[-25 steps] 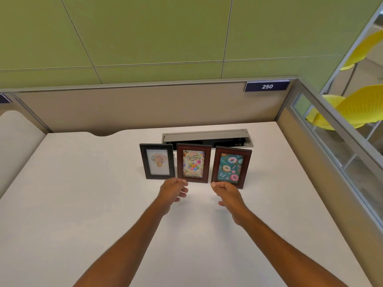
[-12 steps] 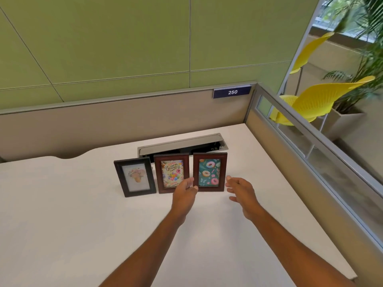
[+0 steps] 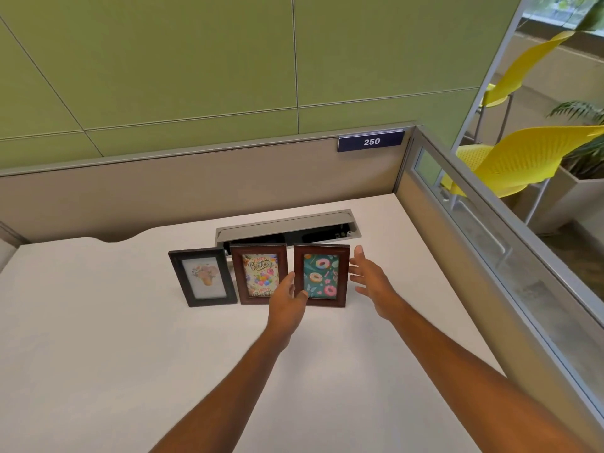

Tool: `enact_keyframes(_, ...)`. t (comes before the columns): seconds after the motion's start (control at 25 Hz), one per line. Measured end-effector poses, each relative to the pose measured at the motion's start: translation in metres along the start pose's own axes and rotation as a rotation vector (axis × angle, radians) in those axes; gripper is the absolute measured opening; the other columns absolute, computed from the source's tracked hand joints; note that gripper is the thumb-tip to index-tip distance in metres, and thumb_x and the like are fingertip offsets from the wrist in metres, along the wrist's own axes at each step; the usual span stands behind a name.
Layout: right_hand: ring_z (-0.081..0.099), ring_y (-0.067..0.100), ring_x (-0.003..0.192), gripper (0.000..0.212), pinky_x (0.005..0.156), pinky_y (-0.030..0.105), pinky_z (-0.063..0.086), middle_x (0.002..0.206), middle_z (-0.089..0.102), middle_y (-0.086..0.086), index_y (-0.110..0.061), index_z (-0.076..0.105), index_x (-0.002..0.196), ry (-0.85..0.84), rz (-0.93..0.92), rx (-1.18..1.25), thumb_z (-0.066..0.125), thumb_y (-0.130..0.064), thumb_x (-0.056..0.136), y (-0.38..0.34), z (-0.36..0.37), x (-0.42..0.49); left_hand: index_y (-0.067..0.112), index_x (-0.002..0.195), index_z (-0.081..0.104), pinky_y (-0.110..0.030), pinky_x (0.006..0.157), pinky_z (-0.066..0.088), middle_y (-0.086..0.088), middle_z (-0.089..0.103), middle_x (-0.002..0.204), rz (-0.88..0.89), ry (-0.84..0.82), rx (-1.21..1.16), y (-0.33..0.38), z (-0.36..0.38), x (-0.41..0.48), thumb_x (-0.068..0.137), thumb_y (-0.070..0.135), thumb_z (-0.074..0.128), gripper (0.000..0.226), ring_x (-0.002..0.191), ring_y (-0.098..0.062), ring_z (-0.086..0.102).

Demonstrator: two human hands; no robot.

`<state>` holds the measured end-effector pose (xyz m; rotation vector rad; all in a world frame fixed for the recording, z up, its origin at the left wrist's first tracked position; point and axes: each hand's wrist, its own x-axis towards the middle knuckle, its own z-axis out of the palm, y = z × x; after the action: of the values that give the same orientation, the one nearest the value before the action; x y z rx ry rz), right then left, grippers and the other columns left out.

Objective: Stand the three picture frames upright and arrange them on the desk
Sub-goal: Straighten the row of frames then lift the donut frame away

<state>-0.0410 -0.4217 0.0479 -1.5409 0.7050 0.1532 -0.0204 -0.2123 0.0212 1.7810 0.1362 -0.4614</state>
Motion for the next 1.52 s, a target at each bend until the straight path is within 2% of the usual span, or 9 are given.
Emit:
enact_keyframes(0.28,0.066,0.028,0.125,0.051,0.113,0.045,0.052,0.135,0.068,0.005,-0.024,0.058,0.132,-0.198,-0.038,-0.027,0.046,-0.066,0.105,0.004,-0.004,0.024,0.017,0.170,0.031,-0.027,0.108,0.044,0.001,0.044,0.171,-0.019,0.051,-0.029,0.006,0.019,0.001,0.107,0.006,0.063,0.071,0.157,-0.017,0.042)
enact_keyframes(0.44,0.073,0.012,0.101,0.042,0.092,0.031,0.058,0.112,0.075,-0.006,-0.030,0.066,0.114,-0.172,-0.055,-0.006,0.043,-0.065,0.106,0.006,-0.011,0.031,0.016,0.170,0.030,-0.028,0.111,0.043,0.000,0.042,0.172,-0.029,0.090,-0.052,0.004,0.025,0.005,0.106,0.004,0.062,0.072,0.158,-0.018,0.041)
enact_keyframes(0.68,0.074,0.009,0.095,0.040,0.072,0.020,0.059,0.104,0.077,-0.012,-0.034,0.067,0.104,-0.119,-0.084,0.005,0.042,-0.065,0.106,0.007,-0.021,0.040,0.020,0.166,0.040,-0.032,0.115,0.047,0.007,0.055,0.160,-0.040,0.120,-0.029,-0.001,0.037,0.010,0.108,0.009,0.062,0.064,0.157,-0.017,0.044)
enact_keyframes(0.8,0.076,0.016,0.103,0.054,0.083,0.030,0.062,0.112,0.079,-0.002,-0.030,0.069,0.108,-0.144,-0.047,0.033,0.039,-0.074,0.098,0.011,-0.029,0.046,0.027,0.163,0.045,-0.027,0.106,0.051,0.016,0.062,0.145,-0.040,0.077,-0.009,-0.003,0.040,0.012,0.109,0.012,0.061,0.059,0.150,-0.015,0.051)
enact_keyframes(0.92,0.074,0.031,0.111,0.076,0.103,0.049,0.056,0.112,0.079,0.007,-0.019,0.070,0.109,-0.160,0.053,0.035,0.025,-0.080,0.099,0.014,-0.032,0.056,0.026,0.167,0.040,-0.041,0.121,0.049,0.006,0.055,0.162,-0.038,0.058,0.014,-0.007,0.040,0.014,0.109,0.016,0.062,0.063,0.154,-0.017,0.048)
enact_keyframes(1.08,0.069,0.034,0.116,0.087,0.109,0.052,0.052,0.128,0.072,0.010,-0.023,0.063,0.132,-0.235,0.161,0.057,0.015,-0.086,0.095,0.014,-0.021,0.061,0.026,0.169,0.036,-0.047,0.125,0.045,0.005,0.051,0.166,-0.057,0.040,0.015,-0.008,0.038,0.016,0.109,0.015,0.063,0.067,0.156,-0.017,0.045)
enact_keyframes(1.32,0.072,0.033,0.115,0.089,0.112,0.055,0.050,0.134,0.076,0.010,-0.033,0.071,0.122,-0.183,0.145,0.122,0.019,-0.091,0.079,0.013,-0.010,0.065,0.028,0.168,0.037,-0.048,0.126,0.045,0.007,0.053,0.164,-0.054,0.022,0.014,-0.008,0.035,0.020,0.108,0.009,0.062,0.068,0.155,-0.014,0.045)
enact_keyframes(1.44,0.072,0.034,0.122,0.083,0.116,0.058,0.050,0.135,0.075,0.008,-0.038,0.072,0.118,-0.229,0.120,0.170,0.022,-0.092,0.080,0.018,-0.014,0.069,0.028,0.168,0.038,-0.038,0.120,0.048,0.012,0.056,0.159,-0.043,0.029,0.009,-0.008,0.040,0.021,0.106,0.005,0.062,0.070,0.151,-0.010,0.047)
enact_keyframes(1.52,0.072,0.035,0.124,0.082,0.114,0.058,0.052,0.137,0.075,0.008,-0.038,0.072,0.119,-0.228,0.111,0.200,0.025,-0.092,0.080,0.018,-0.016,0.072,0.031,0.167,0.039,-0.025,0.106,0.051,0.024,0.061,0.144,-0.045,0.029,0.017,-0.006,0.045,0.023,0.106,0.005,0.063,0.071,0.141,-0.003,0.052)
